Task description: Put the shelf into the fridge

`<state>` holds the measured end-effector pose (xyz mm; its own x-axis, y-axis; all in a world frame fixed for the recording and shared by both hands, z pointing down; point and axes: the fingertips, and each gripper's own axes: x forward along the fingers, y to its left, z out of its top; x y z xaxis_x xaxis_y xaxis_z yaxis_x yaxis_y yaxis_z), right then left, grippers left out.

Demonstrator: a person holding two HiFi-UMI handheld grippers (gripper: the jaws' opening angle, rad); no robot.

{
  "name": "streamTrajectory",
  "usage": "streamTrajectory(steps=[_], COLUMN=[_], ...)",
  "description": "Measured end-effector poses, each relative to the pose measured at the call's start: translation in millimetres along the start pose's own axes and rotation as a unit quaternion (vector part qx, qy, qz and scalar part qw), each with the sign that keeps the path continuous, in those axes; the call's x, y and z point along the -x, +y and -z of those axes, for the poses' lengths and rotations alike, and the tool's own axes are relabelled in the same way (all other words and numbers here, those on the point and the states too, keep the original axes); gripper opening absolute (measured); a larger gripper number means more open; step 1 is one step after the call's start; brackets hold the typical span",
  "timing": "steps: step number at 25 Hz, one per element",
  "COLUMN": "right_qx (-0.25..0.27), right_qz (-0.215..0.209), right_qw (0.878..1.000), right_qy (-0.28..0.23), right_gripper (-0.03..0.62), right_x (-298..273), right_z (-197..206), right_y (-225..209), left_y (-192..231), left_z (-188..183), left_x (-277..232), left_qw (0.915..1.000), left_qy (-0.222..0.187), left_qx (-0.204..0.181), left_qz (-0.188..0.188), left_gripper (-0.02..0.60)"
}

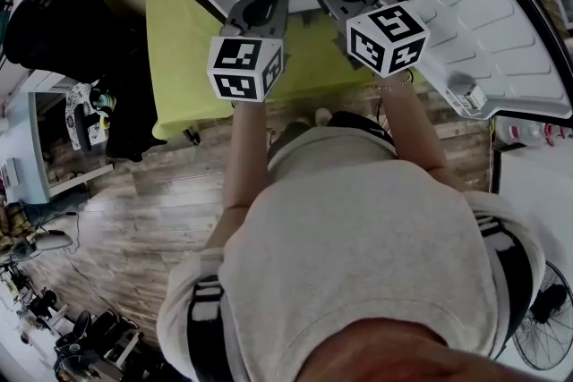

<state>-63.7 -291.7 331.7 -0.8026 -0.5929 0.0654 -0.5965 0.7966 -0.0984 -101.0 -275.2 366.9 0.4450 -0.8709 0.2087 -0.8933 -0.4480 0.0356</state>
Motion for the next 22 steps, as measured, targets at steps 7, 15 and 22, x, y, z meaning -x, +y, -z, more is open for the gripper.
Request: streamTrajectory(steps=[7, 15, 22], right_qx=[0.05, 0.126, 0.133], right_qz=[0.009, 0.028, 0.034], right_qw=[0.998, 0.99, 0.988], right_qy=[0.027, 0.062, 0.074], right_gripper=[0.009, 0.009, 0.009], right_x=[0.1, 4.5, 10.1], right_z=[18.4, 35.9, 46.6], right_y=[9.1, 6.1, 5.0], left_y=[-0.1, -2.4, -0.3], left_z=[7.5, 20.9, 30.4], left_x=[4.1, 4.1, 6.7], left_qw=[0.9978, 0.9991, 0.9986], left_qy=[0.02, 0.037, 0.046], left_qx=[-0.054, -0.002, 0.013], left_qz=[-0.031, -0.018, -0.022], left_gripper=[0.012, 0.012, 0.012])
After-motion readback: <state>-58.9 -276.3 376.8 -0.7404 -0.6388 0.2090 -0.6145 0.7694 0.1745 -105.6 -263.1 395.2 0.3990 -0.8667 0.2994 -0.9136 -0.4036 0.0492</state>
